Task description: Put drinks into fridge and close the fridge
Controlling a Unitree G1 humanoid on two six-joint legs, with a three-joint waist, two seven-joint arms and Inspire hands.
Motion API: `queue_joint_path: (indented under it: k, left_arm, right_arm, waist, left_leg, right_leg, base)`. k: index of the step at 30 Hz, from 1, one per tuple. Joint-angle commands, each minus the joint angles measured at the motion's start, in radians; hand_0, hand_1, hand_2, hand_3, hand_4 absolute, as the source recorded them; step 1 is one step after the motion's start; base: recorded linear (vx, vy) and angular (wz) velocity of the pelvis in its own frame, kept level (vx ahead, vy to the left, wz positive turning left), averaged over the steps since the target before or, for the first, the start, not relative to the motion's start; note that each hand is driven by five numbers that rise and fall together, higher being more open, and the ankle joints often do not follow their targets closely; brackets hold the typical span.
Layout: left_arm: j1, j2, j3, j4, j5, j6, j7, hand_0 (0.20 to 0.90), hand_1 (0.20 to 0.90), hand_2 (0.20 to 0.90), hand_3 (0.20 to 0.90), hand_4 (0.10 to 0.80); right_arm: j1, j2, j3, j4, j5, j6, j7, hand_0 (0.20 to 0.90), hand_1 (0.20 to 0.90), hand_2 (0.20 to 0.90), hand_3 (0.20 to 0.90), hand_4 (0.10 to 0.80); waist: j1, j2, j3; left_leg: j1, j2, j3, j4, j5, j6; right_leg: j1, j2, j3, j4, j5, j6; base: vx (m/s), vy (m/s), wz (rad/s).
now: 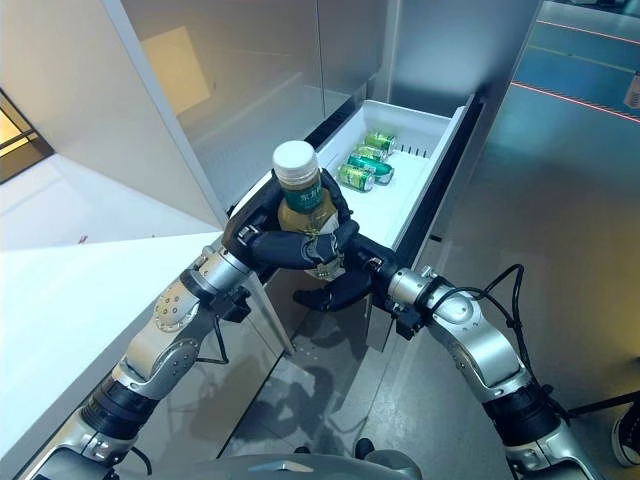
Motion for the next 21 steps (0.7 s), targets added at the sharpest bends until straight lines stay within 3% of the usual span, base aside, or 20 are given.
queue_joint_path:
  k: [1, 10, 18, 19, 20, 21]
  left_arm:
    - [-0.200, -0.045, 0.006, 0.024, 0.004, -0.160, 0.023, 0.300, 0.300, 0.300, 0.200, 0.100]
    - [-0.156, -0.064, 0.011, 0.033, 0.000, -0.142, 0.002, 0.300, 0.300, 0.300, 0.200, 0.100]
    - [-0.139, -0.078, 0.004, 0.026, -0.008, -0.152, 0.016, 0.300, 0.300, 0.300, 0.200, 0.100]
    - [-0.140, -0.080, -0.001, 0.028, -0.019, -0.162, 0.013, 0.300, 0.300, 0.300, 0.200, 0.100]
    - [-0.142, -0.083, -0.004, 0.030, -0.032, -0.169, 0.009, 0.300, 0.300, 0.300, 0.200, 0.100]
    - [-0.143, -0.087, -0.007, 0.033, -0.047, -0.179, -0.002, 0.300, 0.300, 0.300, 0.200, 0.100]
  right_arm:
    - [-0.121, 0.017, -0.053, -0.069, 0.066, -0.131, -0.006, 0.900, 0.900, 0.900, 0.900, 0.800]
    - [-0.128, 0.036, -0.092, -0.066, 0.075, -0.152, -0.077, 0.900, 0.900, 0.900, 0.900, 0.800]
    - [-0.111, 0.042, -0.082, -0.063, 0.117, -0.102, -0.054, 0.900, 0.900, 0.900, 0.900, 0.800]
    - [-0.110, 0.045, -0.073, -0.060, 0.133, -0.086, -0.048, 0.578, 0.578, 0.578, 0.524, 0.424]
    - [-0.111, 0.044, -0.067, -0.055, 0.141, -0.081, -0.047, 0.328, 0.328, 0.328, 0.233, 0.133]
    - [-0.112, 0.046, -0.061, -0.052, 0.155, -0.075, -0.049, 0.300, 0.300, 0.300, 0.200, 0.100]
  waist:
    - [0.007, -0.023, -0.082]
    - [0.016, -0.024, -0.085]
    - [0.016, -0.025, -0.085]
    - [0.016, -0.026, -0.086]
    - [0.016, -0.027, -0.087]
    - [0.016, -0.027, -0.087]
  left_leg:
    - [0.014, -0.032, 0.006, 0.014, -0.115, 0.027]
    - [0.009, -0.029, 0.020, 0.022, -0.119, 0.024]
    - [0.006, -0.027, 0.015, 0.026, -0.117, 0.024]
    - [0.006, -0.027, 0.012, 0.027, -0.117, 0.024]
    - [0.007, -0.028, 0.010, 0.027, -0.117, 0.023]
    - [0.007, -0.028, 0.008, 0.027, -0.117, 0.023]
  right_leg:
    - [-0.038, -0.003, -0.047, 0.098, -0.066, 0.071]
    - [-0.037, -0.002, -0.066, 0.091, -0.065, 0.069]
    - [-0.037, 0.003, -0.068, 0.095, -0.069, 0.064]
    - [-0.036, 0.003, -0.068, 0.095, -0.070, 0.063]
    - [-0.034, 0.005, -0.066, 0.094, -0.071, 0.062]
    - [-0.033, 0.006, -0.065, 0.093, -0.071, 0.061]
  base:
    - [0.030, -0.016, -0.05]
    - [0.013, -0.007, -0.01]
    - [0.004, -0.001, 0.00]
    - [0.000, 0.000, 0.00]
    - [0.031, -0.013, 0.01]
    - [0.030, -0.012, 0.01]
